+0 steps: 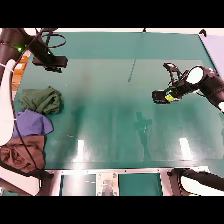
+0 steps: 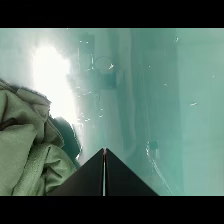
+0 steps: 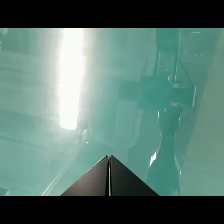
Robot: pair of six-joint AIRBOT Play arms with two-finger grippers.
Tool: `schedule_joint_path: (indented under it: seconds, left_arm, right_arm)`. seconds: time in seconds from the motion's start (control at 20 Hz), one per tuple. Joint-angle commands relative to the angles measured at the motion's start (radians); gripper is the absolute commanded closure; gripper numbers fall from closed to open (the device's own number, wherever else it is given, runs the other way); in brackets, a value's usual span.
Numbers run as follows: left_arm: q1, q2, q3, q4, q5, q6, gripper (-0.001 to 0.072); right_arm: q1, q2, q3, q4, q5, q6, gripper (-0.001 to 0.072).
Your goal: Fold the shirts.
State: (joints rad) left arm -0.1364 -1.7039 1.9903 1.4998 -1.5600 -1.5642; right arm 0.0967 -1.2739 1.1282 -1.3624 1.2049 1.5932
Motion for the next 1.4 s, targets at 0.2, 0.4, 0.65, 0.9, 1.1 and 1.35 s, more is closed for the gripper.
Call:
schedule_joint_path:
  seconds: [0.2, 0.4, 0.65, 0.9, 1.1, 1.35]
  left_arm:
    - [0.000, 0.001, 0.000, 0.000, 0.000, 0.000, 0.0683]
    - [0.000, 0.001, 0.000, 0.000, 0.000, 0.000, 0.0683]
    - [0.000, 0.001, 0.000, 0.000, 0.000, 0.000, 0.0683]
    - [0.000, 0.001, 0.000, 0.032, 0.113, 0.000, 0.0683]
    - [0.011, 0.001, -0.003, 0.187, -0.013, 0.001, 0.0683]
    - [0.124, 0.188, -0.319, 0.196, -0.066, -0.003, 0.0685]
  right_arm:
    - [0.000, 0.001, 0.000, 0.000, 0.000, 0.000, 0.0692]
    - [0.000, 0.001, 0.000, 0.000, 0.000, 0.000, 0.0691]
    - [0.000, 0.001, 0.000, 0.000, 0.000, 0.000, 0.0692]
    - [0.000, 0.001, 0.000, 0.001, -0.019, 0.000, 0.0691]
    - [0.000, 0.001, 0.000, 0.001, -0.029, 0.000, 0.0691]
    - [0.001, 0.000, -0.002, 0.001, -0.044, 0.000, 0.0691]
